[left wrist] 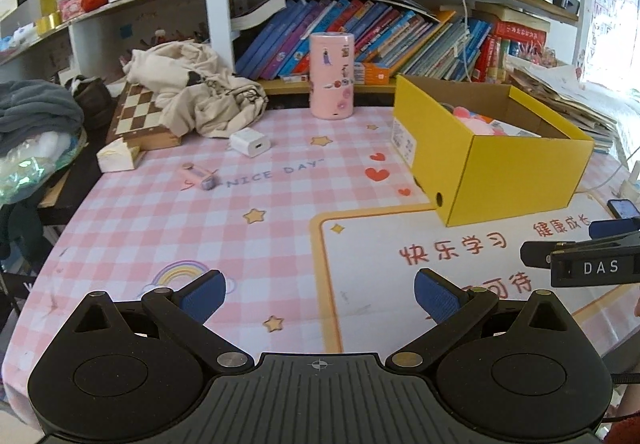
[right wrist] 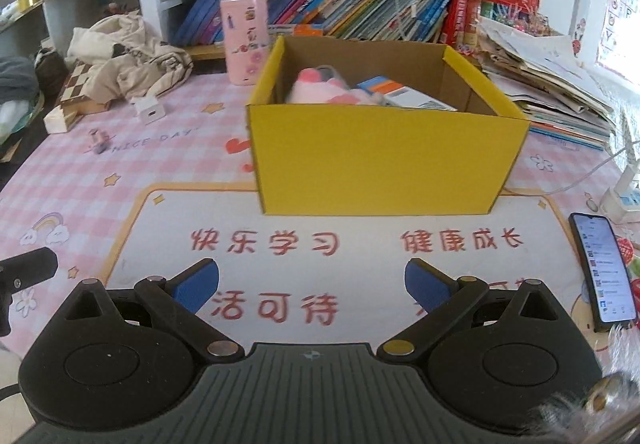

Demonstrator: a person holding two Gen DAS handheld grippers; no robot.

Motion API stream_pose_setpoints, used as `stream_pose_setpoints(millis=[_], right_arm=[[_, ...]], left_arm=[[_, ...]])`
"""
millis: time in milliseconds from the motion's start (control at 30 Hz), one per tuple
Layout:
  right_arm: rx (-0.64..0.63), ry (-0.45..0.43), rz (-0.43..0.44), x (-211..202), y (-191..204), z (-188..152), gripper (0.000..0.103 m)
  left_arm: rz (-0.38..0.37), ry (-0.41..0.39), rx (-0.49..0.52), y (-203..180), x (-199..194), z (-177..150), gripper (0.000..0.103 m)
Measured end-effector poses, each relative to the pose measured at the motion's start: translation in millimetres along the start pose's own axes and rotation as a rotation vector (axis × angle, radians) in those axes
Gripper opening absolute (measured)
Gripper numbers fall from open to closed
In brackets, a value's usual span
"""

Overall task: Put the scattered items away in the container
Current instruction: 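Lift both tools out of the box and move toward the pink stick and charger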

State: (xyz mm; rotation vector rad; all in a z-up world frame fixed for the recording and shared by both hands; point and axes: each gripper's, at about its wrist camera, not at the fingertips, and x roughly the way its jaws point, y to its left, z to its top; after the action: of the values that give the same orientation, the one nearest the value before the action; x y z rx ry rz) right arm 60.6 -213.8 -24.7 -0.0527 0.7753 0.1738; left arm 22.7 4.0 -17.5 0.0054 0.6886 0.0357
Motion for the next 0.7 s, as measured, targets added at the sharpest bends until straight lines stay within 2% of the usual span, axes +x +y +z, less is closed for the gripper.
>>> stream_pose_setpoints(millis=[700], right_arm=[[-0.132,-0.013,0.081,-6,72,4,0.101]], left_arm=[[0.062,-0.041,-0.062,54,-25,-12,0.102]])
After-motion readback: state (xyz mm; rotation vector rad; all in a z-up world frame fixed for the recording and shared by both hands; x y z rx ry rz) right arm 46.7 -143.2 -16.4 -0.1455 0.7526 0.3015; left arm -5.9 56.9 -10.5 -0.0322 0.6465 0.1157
